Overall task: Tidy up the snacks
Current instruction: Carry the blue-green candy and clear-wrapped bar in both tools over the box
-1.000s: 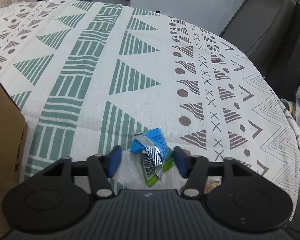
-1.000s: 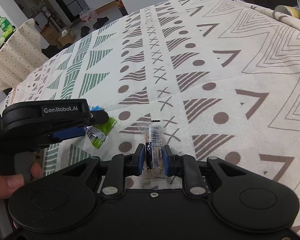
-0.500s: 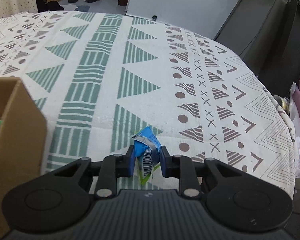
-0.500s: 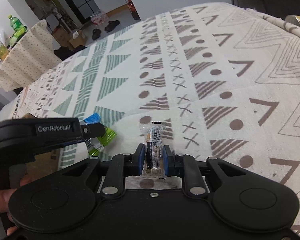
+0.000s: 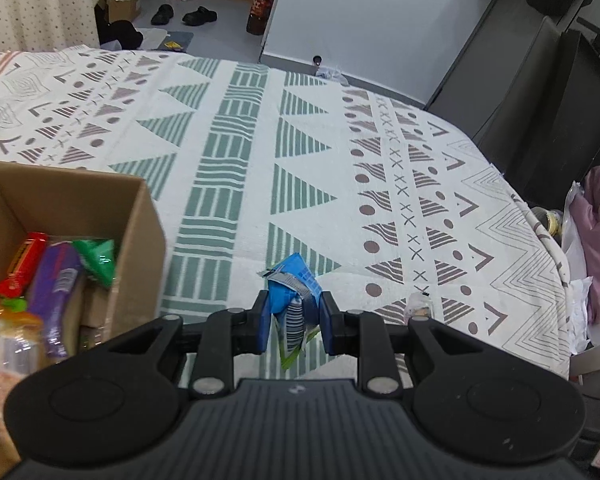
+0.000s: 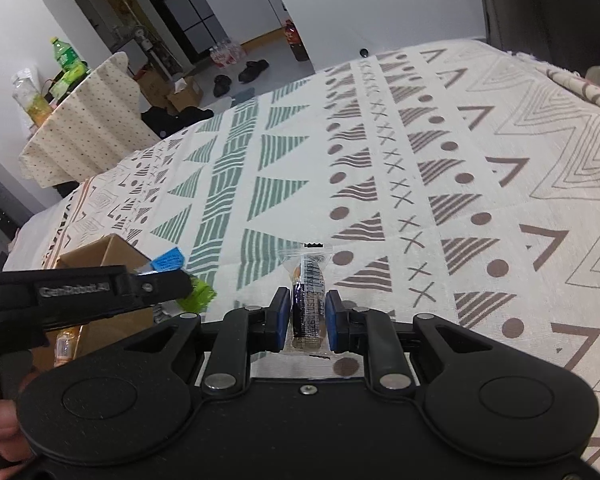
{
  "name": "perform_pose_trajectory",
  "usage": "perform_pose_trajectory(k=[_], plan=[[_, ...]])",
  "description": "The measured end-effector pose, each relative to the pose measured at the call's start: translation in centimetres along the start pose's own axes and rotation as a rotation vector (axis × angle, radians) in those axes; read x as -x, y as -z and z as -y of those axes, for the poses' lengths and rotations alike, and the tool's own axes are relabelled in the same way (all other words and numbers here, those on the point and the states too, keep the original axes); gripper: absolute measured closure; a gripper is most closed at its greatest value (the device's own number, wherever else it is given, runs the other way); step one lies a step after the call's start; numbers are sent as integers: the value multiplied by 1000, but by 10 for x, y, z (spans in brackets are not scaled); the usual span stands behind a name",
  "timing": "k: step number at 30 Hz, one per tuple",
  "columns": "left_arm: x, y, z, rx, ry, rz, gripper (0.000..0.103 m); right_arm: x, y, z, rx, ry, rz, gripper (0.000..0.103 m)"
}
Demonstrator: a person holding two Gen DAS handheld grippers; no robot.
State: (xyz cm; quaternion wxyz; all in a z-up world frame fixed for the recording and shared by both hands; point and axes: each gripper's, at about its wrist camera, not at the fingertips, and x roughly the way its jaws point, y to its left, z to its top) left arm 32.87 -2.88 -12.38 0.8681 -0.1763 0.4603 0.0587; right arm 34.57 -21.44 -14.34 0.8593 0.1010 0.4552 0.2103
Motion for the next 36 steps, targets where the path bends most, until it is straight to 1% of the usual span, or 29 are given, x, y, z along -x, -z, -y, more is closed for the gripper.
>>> perform_pose_trajectory(k=[2, 16, 25, 30, 36], plan=[[10, 1, -3, -1, -2, 11, 79, 2, 2, -3, 1, -16, 1, 84], [71, 3, -30, 20, -21, 78, 79, 24, 6, -41, 68, -47, 41, 84], [100, 6, -52, 39, -26, 101, 79, 33, 8, -68, 108, -60, 63, 84], [115, 8, -67, 59, -40, 122, 79, 36, 11, -87, 145, -71, 69, 84], [127, 11, -85, 78, -45, 129, 79, 40, 16, -108, 186, -76, 72, 84]])
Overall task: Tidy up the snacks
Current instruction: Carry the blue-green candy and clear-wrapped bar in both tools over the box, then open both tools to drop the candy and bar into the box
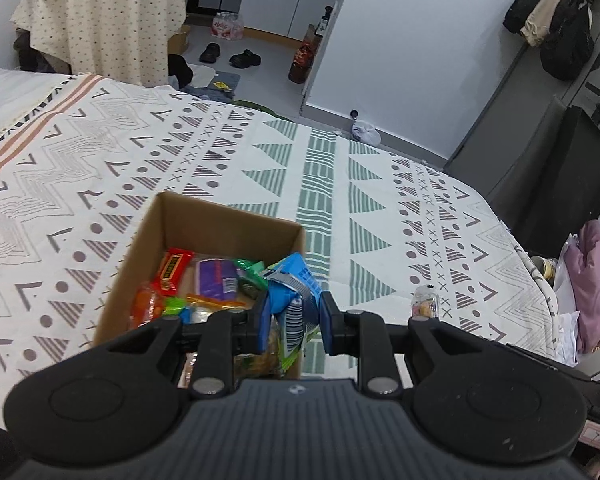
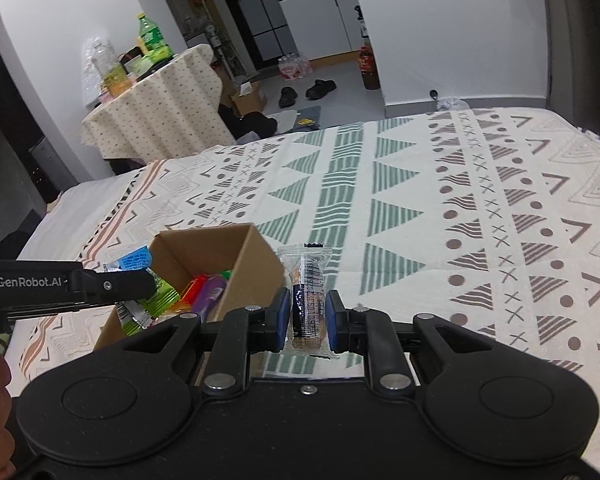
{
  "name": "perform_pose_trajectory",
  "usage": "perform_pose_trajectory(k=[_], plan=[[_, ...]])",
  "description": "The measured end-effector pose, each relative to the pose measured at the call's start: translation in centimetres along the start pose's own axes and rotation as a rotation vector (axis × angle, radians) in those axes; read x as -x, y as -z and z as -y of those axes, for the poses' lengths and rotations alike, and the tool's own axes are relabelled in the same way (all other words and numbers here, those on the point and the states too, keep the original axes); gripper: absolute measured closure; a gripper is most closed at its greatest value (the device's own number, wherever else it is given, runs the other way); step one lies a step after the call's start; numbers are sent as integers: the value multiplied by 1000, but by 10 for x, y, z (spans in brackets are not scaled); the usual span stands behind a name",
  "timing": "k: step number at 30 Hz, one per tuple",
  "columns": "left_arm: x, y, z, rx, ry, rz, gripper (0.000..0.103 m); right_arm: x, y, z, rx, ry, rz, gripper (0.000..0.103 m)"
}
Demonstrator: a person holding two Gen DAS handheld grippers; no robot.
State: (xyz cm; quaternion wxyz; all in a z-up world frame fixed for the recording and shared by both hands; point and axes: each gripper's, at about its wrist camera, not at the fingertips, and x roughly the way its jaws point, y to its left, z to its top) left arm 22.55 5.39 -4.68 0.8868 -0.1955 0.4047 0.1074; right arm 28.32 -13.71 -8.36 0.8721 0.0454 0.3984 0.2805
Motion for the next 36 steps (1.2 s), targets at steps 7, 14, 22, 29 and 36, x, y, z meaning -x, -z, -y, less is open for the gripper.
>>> perform_pose_trajectory(k=[7, 14, 22, 29, 36], plan=[[10, 1, -19, 17, -14, 3, 79, 7, 0, -17, 28, -13, 13, 84], [9, 2, -41, 56, -19, -16, 79, 2, 1, -29, 60, -22, 14, 84], [-9, 7, -51, 73, 37, -84, 79, -8, 0, -44, 87, -24, 0, 84], [-22, 11, -50, 13, 50, -175, 68, -14, -3, -57, 96, -19, -9, 84], [-15, -2, -74, 66, 36, -164, 55, -18, -10, -73, 102, -32, -26, 84]])
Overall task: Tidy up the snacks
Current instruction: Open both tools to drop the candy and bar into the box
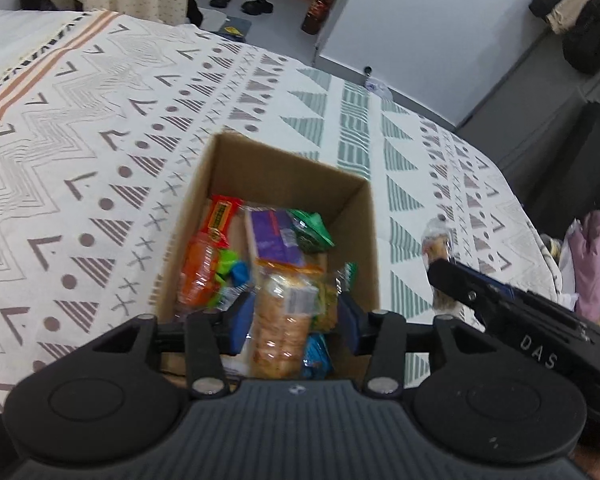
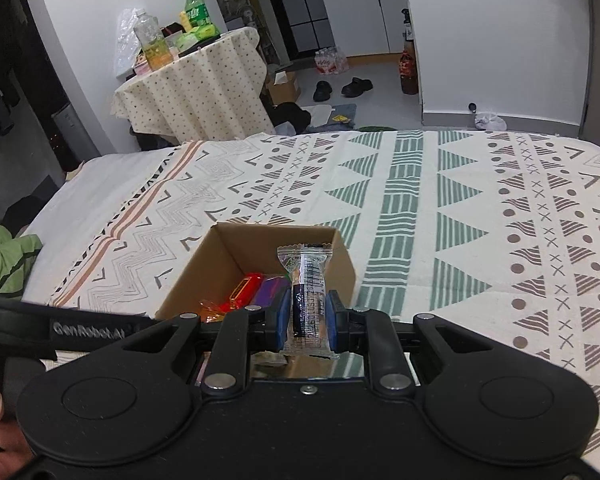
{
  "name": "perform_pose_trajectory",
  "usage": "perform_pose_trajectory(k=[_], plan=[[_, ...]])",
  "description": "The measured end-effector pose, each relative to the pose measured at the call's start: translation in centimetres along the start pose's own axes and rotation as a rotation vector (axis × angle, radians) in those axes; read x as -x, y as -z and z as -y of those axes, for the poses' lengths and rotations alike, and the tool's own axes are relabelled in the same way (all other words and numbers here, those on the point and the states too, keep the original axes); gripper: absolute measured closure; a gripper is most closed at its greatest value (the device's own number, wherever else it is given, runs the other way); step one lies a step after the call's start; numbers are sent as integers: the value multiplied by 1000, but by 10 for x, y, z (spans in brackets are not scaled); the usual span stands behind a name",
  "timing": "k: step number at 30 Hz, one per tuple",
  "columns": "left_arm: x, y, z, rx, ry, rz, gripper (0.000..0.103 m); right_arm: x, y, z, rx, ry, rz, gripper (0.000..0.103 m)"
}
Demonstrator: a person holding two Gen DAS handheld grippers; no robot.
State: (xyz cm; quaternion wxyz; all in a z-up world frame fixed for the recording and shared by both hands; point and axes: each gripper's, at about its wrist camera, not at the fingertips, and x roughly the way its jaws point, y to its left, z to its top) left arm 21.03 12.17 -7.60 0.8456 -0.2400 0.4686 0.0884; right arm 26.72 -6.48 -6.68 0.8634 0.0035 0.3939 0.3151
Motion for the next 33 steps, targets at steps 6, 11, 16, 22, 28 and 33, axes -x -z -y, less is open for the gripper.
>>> perform_pose_trajectory(k=[6, 11, 16, 22, 28, 33], plan=[[12, -15, -16, 18, -14, 15, 36, -11, -10, -16, -3, -13, -25, 84], [25, -26, -31, 33, -30, 39, 23, -23, -21, -30, -9, -14, -36, 81], [34, -33, -43, 40, -56, 43, 18, -20, -26, -33, -36, 3, -34, 61], [47, -38, -46, 24, -54, 50, 10, -3, -27, -35, -60, 20, -34, 61], [61, -35, -41, -24, -45, 60, 4, 16, -23, -34, -90, 35, -24, 56], [75, -26, -36, -56, -43, 76, 0, 36, -16, -35, -97, 49, -4, 51]])
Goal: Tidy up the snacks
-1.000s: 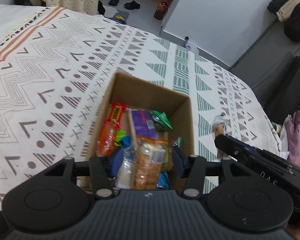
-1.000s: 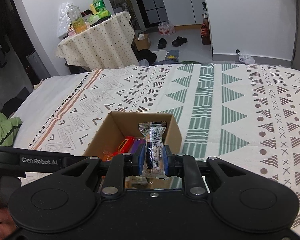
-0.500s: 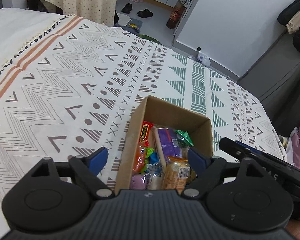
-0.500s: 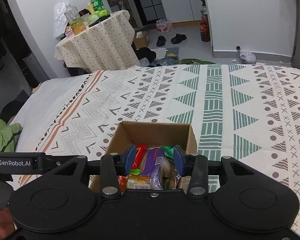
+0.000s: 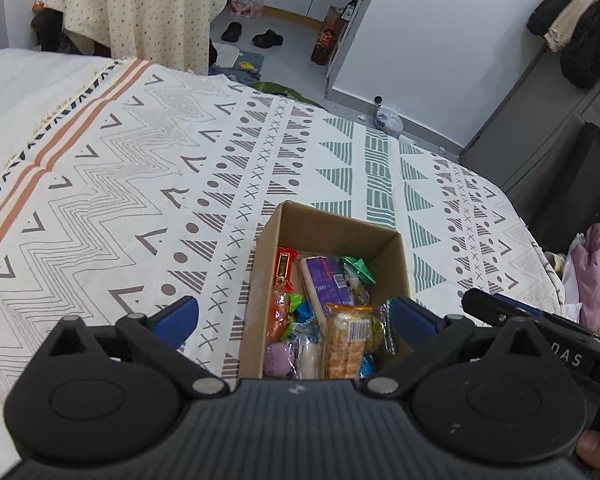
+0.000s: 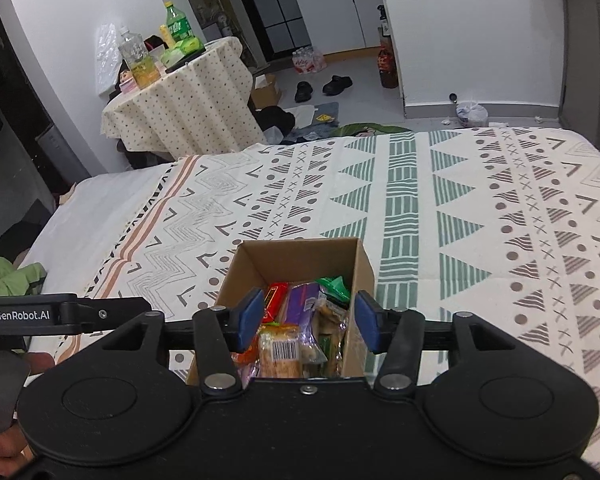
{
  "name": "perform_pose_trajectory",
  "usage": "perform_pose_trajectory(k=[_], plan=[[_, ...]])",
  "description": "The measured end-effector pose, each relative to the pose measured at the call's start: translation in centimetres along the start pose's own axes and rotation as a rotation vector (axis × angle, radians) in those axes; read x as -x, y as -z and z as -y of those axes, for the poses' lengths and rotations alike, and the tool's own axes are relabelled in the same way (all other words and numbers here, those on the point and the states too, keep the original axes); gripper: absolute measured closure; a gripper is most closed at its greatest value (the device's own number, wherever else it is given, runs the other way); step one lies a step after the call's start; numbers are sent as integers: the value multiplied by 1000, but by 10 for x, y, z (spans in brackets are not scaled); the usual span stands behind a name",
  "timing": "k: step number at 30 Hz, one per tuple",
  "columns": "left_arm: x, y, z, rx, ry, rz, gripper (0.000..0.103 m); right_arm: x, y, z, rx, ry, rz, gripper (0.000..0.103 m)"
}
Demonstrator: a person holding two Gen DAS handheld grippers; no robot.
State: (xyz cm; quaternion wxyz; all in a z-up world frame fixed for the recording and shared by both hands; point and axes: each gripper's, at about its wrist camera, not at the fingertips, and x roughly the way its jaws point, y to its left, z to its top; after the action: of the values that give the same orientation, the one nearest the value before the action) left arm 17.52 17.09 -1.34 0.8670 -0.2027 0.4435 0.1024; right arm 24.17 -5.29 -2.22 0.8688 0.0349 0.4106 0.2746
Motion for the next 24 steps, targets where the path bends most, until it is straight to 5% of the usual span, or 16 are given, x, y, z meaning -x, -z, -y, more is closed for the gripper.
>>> perform_pose_trajectory(k=[17, 24], plan=[[55, 57, 39, -150, 26, 65, 0, 91, 48, 15, -32, 65, 96, 9], [75, 81, 53, -206, 45, 90, 0, 124, 71, 20, -56, 104, 141, 0]])
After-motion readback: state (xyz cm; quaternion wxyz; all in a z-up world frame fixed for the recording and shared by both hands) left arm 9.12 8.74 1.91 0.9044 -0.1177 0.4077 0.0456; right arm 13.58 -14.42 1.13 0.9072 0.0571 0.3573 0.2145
